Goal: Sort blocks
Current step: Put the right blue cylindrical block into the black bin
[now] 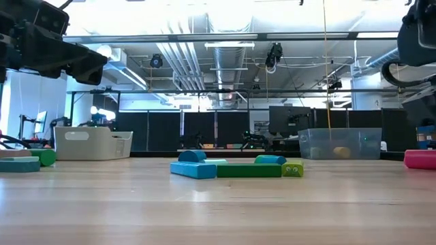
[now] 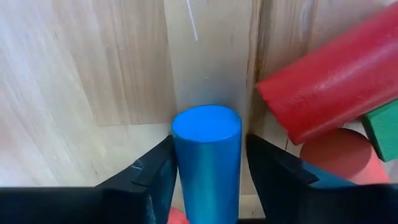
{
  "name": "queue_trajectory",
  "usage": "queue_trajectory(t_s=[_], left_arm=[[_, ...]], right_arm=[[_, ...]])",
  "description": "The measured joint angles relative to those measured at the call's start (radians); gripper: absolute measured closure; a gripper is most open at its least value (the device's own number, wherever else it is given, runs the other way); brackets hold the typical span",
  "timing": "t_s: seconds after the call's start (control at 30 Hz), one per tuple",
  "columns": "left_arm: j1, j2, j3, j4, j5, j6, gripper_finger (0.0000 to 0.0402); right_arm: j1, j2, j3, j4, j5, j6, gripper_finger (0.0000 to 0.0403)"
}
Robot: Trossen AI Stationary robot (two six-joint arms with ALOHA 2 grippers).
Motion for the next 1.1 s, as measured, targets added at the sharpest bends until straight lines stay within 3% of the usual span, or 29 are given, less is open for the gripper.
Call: queue_trajectory(t_s=[0.17,0.33,0.43,0.53,0.6,0.8,0.97,1.1], left_arm=[[0.0,0.0,0.0,0.0,0.0,0.0,0.0248],[0.0,0.0,0.0,0.0,0.0,0.0,0.0248],[0.0,0.0,0.0,0.0,0.0,0.0,0.0248],[0.0,0.0,0.0,0.0,0.0,0.0,0.0248],[0.0,0.0,0.0,0.0,0.0,0.0,0.0248],[0.0,0.0,0.0,0.0,0.0,0.0,0.0248],[0.0,0.0,0.0,0.0,0.0,0.0,0.0248],[0.0,0.0,0.0,0.0,0.0,0.0,0.0248]], right_arm=[[0.0,0.003,0.027,-0.003,-0.019,0.011,0.0279],[0.0,0.003,0.128,-0.002,-0.124,0.036,0.028],[-0.002,0.003,0.23,-0.016,-0.207,0.134,0.028],[-0.025,0.003,0.351,-0.033,-0.222,0.282,0.0269],[-0.057,0.002,0.431,-0.026,-0.154,0.39,0.0267],[-0.238,0.002,0.604,-0.039,0.216,0.744,0.0279],[-0.472,0.002,0.671,-0.04,0.397,0.754,0.0279],[-0.732,0.002,0.664,-0.045,0.43,0.657,0.0279]])
